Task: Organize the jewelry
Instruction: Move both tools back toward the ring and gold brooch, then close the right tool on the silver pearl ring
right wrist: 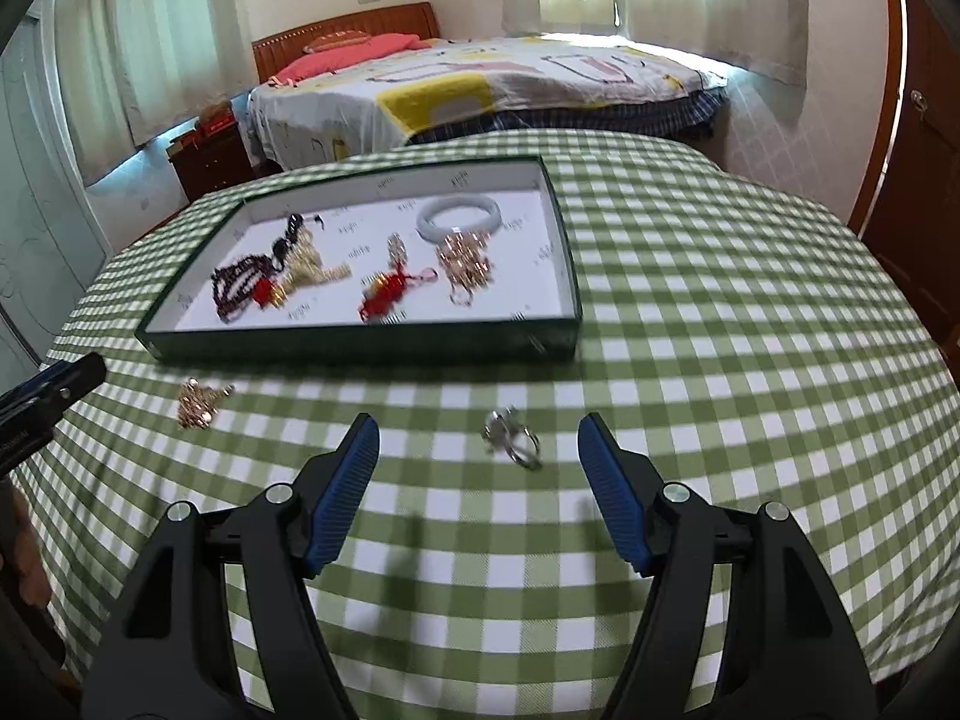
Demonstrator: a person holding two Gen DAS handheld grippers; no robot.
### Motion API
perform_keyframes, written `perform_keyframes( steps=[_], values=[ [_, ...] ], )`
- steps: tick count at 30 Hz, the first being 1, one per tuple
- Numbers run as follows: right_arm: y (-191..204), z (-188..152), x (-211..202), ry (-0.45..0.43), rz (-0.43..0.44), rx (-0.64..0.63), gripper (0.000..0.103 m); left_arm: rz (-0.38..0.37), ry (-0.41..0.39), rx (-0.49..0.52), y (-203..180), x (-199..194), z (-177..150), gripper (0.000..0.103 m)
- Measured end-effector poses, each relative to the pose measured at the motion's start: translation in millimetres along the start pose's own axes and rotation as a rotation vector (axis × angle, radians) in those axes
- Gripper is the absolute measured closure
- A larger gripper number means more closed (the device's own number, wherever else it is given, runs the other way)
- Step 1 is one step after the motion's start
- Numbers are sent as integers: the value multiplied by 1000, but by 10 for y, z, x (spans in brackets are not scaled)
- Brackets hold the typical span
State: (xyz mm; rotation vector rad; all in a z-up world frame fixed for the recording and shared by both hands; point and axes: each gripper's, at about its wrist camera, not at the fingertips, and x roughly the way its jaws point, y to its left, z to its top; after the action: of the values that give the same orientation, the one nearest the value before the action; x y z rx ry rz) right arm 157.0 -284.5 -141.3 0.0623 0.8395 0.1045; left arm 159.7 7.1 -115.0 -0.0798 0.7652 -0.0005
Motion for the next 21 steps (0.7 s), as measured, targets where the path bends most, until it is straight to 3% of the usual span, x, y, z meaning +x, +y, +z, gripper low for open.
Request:
perform_keyframes(
  steps=[17, 18, 19, 21],
  values=[
    [-55, 20, 401, 69, -7, -16, 46, -3, 58, -8, 36, 135, -136, 27],
    [-53, 16, 396, 68, -9, -20, 50, -5, 59, -6, 29, 140, -141, 27],
    [-50, 15, 392, 67, -10, -23, 60, -6, 61, -5, 23, 148, -144, 27],
    [-51, 17, 395, 70, -1, -20, 67, -9, 64, -5, 17, 156, -148, 27]
  ],
)
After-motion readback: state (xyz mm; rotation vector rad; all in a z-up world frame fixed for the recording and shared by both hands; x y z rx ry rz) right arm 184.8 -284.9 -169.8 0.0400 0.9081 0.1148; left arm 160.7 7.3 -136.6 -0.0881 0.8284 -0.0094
